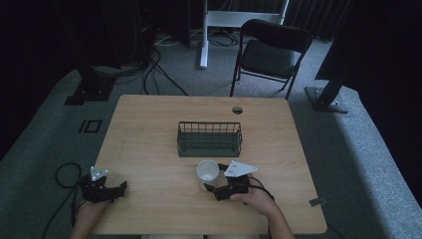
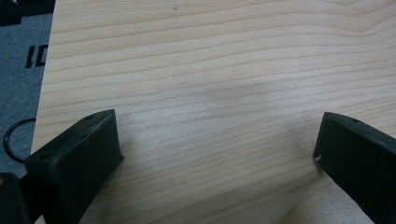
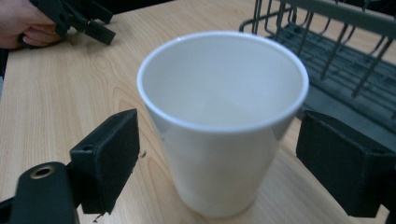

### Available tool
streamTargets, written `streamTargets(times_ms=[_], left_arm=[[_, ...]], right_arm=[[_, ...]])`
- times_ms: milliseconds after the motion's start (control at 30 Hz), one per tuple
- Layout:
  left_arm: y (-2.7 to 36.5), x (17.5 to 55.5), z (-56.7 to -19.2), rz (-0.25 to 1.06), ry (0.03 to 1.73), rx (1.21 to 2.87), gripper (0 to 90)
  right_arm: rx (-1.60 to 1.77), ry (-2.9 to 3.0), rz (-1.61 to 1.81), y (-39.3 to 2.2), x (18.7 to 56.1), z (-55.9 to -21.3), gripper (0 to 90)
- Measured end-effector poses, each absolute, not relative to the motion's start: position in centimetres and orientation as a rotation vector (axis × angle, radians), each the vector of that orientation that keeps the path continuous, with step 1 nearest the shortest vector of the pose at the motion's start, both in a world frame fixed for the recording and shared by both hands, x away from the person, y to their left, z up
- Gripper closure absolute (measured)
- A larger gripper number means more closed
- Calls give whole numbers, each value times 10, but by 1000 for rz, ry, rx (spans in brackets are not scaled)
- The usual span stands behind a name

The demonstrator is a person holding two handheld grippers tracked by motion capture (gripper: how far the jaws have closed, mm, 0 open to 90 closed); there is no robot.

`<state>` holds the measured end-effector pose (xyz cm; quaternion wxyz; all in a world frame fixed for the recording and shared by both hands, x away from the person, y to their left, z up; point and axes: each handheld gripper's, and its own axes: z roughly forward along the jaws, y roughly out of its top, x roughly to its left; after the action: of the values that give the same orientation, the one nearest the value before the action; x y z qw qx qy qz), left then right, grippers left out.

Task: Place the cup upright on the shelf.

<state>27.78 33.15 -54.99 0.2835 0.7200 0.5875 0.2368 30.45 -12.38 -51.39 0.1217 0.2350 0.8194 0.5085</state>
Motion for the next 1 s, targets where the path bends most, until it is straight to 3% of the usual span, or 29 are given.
streamTargets(times_ms=[633, 1000], left_arm=[[331, 278, -550, 634, 1573, 1927, 8], [331, 278, -550, 634, 1573, 1927, 8]], right_arm=[[679, 2353, 1532, -108, 312, -512, 137], [696, 2362, 1515, -103, 312, -508, 190]])
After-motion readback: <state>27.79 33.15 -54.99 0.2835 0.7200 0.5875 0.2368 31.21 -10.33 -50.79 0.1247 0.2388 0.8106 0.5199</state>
